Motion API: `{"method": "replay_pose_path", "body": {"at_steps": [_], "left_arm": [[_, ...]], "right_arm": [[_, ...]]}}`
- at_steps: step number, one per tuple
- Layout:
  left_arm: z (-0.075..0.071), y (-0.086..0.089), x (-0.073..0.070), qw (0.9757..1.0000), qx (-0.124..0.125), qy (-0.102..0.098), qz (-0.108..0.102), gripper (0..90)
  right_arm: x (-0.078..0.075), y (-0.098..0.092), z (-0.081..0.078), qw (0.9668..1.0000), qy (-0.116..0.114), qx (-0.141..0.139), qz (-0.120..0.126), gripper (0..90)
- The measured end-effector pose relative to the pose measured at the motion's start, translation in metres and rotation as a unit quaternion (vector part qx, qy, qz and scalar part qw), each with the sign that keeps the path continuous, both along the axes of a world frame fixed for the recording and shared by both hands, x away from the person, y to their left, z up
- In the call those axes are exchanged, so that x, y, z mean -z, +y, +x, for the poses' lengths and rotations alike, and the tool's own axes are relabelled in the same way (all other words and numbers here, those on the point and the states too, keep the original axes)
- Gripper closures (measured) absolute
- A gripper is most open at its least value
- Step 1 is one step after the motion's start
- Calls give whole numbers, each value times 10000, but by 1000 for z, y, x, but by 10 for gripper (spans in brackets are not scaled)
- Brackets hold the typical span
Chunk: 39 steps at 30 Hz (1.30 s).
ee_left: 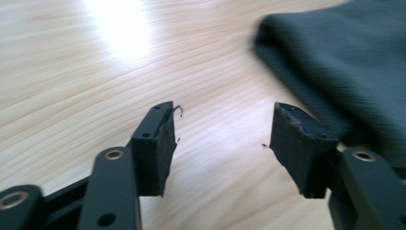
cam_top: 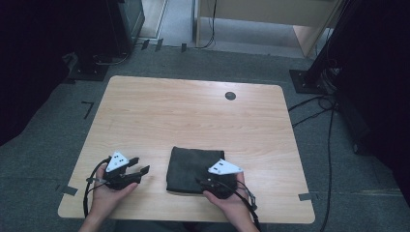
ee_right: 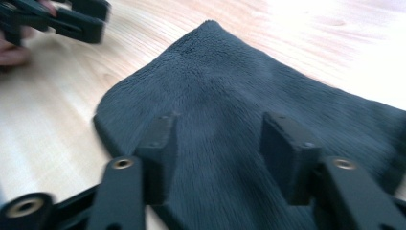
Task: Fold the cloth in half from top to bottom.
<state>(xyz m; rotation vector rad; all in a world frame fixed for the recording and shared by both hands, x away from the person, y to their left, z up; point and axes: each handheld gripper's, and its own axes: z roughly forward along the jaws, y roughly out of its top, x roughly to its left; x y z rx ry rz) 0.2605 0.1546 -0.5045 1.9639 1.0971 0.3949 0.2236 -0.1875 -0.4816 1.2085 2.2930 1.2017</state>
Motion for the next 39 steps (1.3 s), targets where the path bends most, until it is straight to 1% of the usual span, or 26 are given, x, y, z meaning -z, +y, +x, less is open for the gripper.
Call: {"method": "replay_pose_path", "body": {"at_steps": [1,2,3,4,5,7,8,9,10,11,13,15,18,21,23,27,29,30,35,39], "left_arm": [[2,4,2,9999,-124,54,16,385],[3,6,3,9998,-197,82,36,367],[4,9,4,9995,-279,102,116,359],[5,11,5,9990,-386,125,185,348],[6,12,6,9983,-496,146,250,331],[8,14,7,9965,-697,137,435,285],[9,15,8,9956,-778,171,501,258],[10,15,9,9949,-845,232,497,234],[12,15,10,9945,-859,304,522,218],[13,14,11,9941,-874,337,550,203],[14,11,12,9936,-860,310,665,174],[13,8,13,9928,-837,256,820,158],[13,5,13,9922,-839,254,884,132],[15,4,13,9922,-856,254,867,128],[16,3,13,9921,-853,265,885,123],[16,3,13,9921,-840,265,892,122],[16,3,13,9921,-841,265,891,122],[16,3,13,9921,-842,266,893,122],[16,3,13,9921,-835,266,897,122],[16,3,13,9921,-838,265,894,122]], "right_arm": [[5,6,5,9998,52,140,-102,386],[11,13,12,9992,168,316,-189,368],[15,16,15,9987,214,380,-256,345],[20,20,19,9979,257,453,-383,336],[25,24,21,9971,207,483,-549,330],[29,29,19,9959,-11,475,-775,324],[30,31,18,9955,-78,470,-824,323],[31,31,18,9953,-126,471,-837,321],[32,31,19,9956,-154,457,-809,318],[33,30,19,9959,-163,450,-762,316],[35,28,21,9967,-194,393,-681,316],[36,27,25,9968,-255,299,-691,317],[37,26,33,9971,-307,210,-659,320],[37,27,47,9969,-357,189,-668,322],[38,28,58,9968,-390,227,-667,324],[38,31,79,9965,-410,292,-663,324],[38,31,87,9967,-383,273,-669,324],[38,31,92,9965,-408,272,-677,324],[38,32,108,9965,-411,266,-673,324],[38,33,117,9963,-416,298,-683,325]]}}
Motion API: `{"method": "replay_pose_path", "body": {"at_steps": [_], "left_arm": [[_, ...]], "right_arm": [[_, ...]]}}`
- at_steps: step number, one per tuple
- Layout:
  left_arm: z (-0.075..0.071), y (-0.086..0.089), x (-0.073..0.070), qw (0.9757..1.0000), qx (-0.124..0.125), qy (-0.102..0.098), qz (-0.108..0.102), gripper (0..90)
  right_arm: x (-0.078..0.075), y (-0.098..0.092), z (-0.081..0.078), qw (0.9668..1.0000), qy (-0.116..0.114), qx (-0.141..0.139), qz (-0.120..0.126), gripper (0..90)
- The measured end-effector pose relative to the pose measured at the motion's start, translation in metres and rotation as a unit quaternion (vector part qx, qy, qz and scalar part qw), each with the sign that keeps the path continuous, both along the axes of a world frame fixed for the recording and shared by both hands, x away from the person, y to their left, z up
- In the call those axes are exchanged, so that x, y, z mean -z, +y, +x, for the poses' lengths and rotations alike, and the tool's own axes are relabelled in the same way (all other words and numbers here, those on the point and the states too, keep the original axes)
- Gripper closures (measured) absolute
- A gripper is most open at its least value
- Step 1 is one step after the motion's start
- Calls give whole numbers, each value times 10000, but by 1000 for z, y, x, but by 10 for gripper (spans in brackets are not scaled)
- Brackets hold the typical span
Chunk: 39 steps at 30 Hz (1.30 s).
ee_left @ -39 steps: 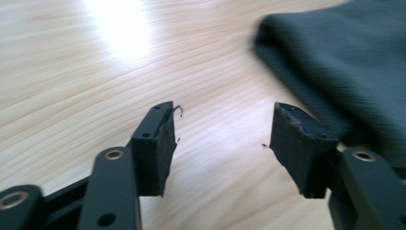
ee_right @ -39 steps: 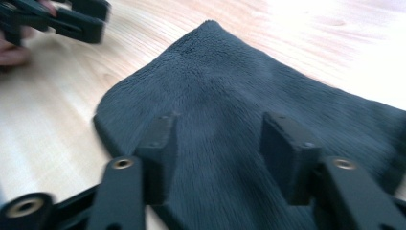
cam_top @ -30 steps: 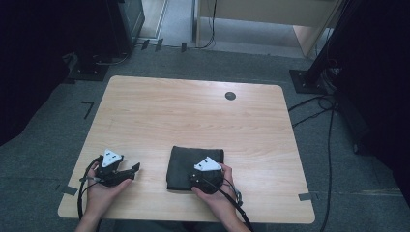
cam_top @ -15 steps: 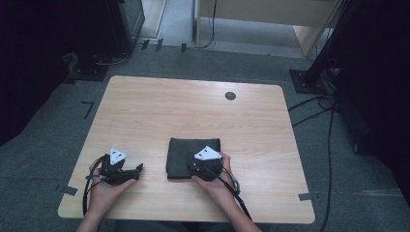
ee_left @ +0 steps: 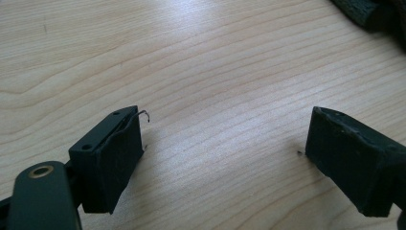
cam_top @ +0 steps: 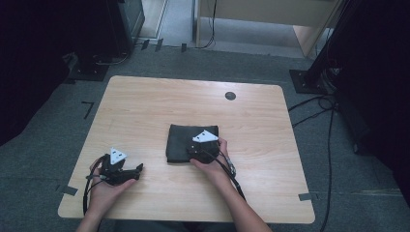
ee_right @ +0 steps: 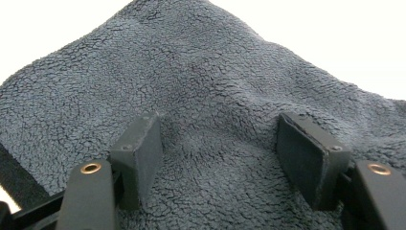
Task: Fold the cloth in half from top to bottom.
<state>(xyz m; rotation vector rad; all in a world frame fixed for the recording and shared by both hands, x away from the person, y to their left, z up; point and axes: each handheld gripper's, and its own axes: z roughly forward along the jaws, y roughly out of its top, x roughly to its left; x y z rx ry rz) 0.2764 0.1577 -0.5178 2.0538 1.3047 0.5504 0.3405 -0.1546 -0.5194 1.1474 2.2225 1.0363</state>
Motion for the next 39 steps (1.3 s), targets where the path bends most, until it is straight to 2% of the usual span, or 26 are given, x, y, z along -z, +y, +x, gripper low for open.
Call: {"method": "replay_pose_path", "body": {"at_steps": [12,20,28,31,32,33,35,37,39], "left_arm": [[0,0,0,10000,5,5,8,123],[0,0,0,10000,4,-5,3,123],[0,0,0,10000,6,-5,1,123],[0,0,0,10000,6,-6,0,123],[0,0,0,10000,5,-5,-1,123],[0,0,0,10000,6,-4,1,123],[0,0,0,10000,6,-4,-1,123],[0,0,0,10000,8,-4,-1,123],[0,0,0,10000,19,-6,-5,122]], "right_arm": [[-1,1,30,10000,30,23,-9,325],[-1,3,46,9999,11,146,-31,327],[-1,0,62,9999,22,123,-25,328],[-3,-1,61,9998,80,181,79,329],[-6,-3,59,9993,182,247,203,315],[-11,-5,56,9985,276,290,368,262],[-21,-12,49,9963,238,222,789,181],[-29,-18,39,9971,143,133,729,147],[-36,-24,26,9991,-2,169,391,140]]}}
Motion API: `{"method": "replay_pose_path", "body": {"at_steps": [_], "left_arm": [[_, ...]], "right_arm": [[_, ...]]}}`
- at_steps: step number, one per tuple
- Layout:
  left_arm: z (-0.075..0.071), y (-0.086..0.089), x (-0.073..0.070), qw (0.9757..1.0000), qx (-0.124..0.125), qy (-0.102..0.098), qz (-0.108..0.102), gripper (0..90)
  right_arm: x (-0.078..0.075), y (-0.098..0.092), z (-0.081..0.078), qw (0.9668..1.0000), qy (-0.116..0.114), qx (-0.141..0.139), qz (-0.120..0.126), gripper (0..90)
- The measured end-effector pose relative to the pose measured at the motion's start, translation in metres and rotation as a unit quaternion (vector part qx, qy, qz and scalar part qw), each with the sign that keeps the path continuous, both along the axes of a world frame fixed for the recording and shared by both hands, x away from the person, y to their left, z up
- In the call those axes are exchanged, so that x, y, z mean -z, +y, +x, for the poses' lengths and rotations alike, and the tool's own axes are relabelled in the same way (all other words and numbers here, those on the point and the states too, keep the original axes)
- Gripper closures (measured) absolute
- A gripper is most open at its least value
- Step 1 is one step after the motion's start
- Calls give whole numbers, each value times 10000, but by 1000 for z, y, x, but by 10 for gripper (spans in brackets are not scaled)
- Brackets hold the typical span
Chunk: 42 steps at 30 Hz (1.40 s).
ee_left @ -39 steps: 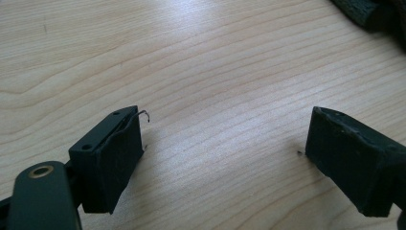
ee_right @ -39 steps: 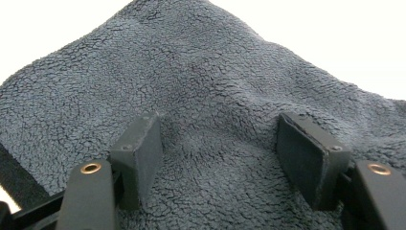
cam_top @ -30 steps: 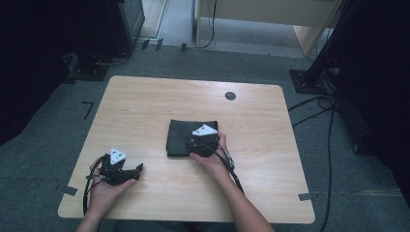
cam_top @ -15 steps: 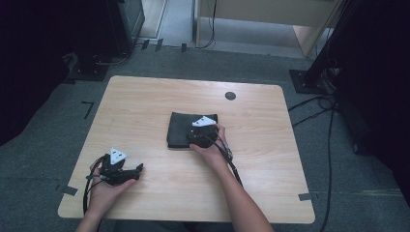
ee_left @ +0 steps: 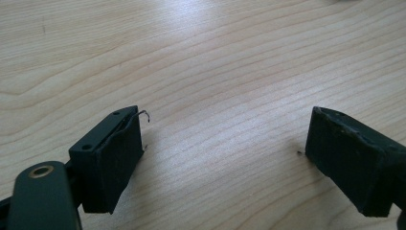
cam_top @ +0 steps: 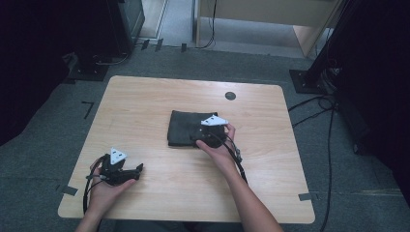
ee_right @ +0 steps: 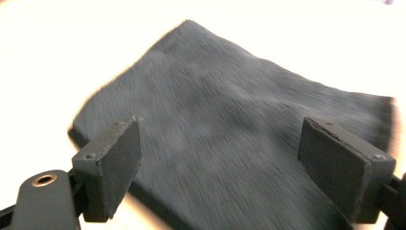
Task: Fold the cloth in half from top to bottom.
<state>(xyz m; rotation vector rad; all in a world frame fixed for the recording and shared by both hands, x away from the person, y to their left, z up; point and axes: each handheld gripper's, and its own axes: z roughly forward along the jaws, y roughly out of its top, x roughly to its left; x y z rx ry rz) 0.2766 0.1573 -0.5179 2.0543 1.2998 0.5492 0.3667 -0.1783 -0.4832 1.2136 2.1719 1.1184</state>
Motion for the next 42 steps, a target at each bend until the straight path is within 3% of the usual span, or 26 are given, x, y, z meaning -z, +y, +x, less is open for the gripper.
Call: {"method": "replay_pose_path", "body": {"at_steps": [2,6,15,19,25,33,38,42], "left_arm": [[0,0,0,10000,2,4,0,122],[0,0,0,10000,-1,5,-5,122],[0,-1,0,10000,-21,1,4,123],[0,-1,0,10000,-22,1,3,123],[0,-1,0,10000,-26,4,4,123],[0,-1,0,10000,-31,3,1,123],[0,-1,0,10000,-29,3,1,123],[0,-1,0,10000,-12,-5,-8,123]], "right_arm": [[-4,-9,-16,9996,-46,23,-281,139],[-5,-35,-38,9998,147,-42,-111,73],[8,-104,-89,9986,252,450,-85,73],[17,-137,-107,9967,421,689,-54,73],[20,-175,-133,9933,490,1043,-56,74],[26,-211,-154,9874,574,1472,-40,76],[26,-218,-156,9850,459,1655,-187,78],[34,-222,-154,9832,546,1722,-260,78]]}}
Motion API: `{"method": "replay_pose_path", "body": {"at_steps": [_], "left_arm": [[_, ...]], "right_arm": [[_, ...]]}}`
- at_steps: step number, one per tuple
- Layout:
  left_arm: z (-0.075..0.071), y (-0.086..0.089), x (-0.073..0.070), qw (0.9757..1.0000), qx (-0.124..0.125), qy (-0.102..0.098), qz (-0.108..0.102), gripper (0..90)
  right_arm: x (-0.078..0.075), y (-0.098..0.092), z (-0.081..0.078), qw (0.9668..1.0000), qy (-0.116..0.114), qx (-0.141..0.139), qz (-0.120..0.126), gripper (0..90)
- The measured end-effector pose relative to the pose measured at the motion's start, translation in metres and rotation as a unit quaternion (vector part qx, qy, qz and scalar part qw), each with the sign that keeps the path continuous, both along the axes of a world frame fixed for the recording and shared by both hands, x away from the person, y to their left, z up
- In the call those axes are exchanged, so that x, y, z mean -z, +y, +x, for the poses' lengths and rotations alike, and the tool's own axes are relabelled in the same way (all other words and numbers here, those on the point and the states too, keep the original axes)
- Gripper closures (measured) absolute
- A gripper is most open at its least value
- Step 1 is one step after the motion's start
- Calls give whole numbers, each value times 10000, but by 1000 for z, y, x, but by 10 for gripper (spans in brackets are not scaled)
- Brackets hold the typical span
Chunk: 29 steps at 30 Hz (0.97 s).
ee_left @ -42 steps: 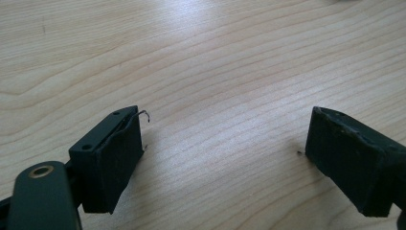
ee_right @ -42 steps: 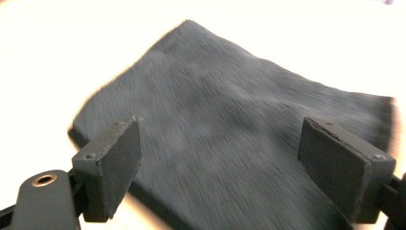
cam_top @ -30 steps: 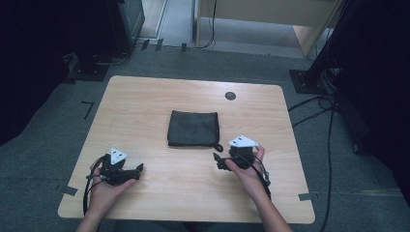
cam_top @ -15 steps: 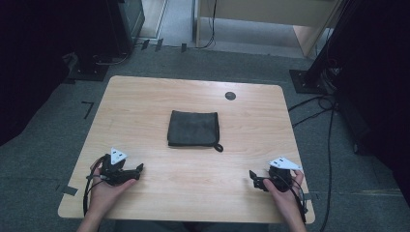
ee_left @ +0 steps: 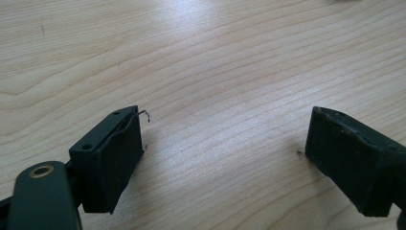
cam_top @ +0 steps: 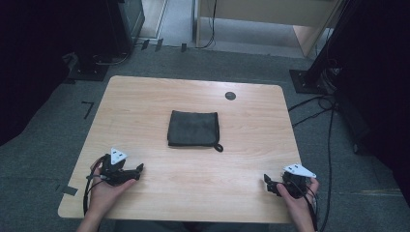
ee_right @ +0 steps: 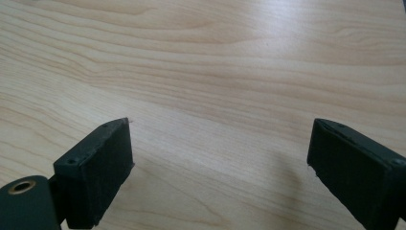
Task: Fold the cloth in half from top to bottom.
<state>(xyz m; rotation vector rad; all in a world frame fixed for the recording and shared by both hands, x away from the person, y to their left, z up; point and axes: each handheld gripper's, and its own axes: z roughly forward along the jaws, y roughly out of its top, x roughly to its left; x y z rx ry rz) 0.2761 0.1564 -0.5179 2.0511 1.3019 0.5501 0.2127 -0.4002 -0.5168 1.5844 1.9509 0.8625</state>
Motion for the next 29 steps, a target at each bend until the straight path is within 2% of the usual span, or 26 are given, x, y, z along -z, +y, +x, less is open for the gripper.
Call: {"method": "replay_pose_path", "body": {"at_steps": [3,4,29], "left_arm": [[0,0,0,10000,8,-1,3,123],[0,0,0,10000,8,0,1,123],[0,0,0,10000,16,3,0,123]], "right_arm": [[8,-3,3,10000,81,14,20,74],[8,-4,3,10000,38,2,39,75],[9,-5,5,10000,39,-21,15,62]]}}
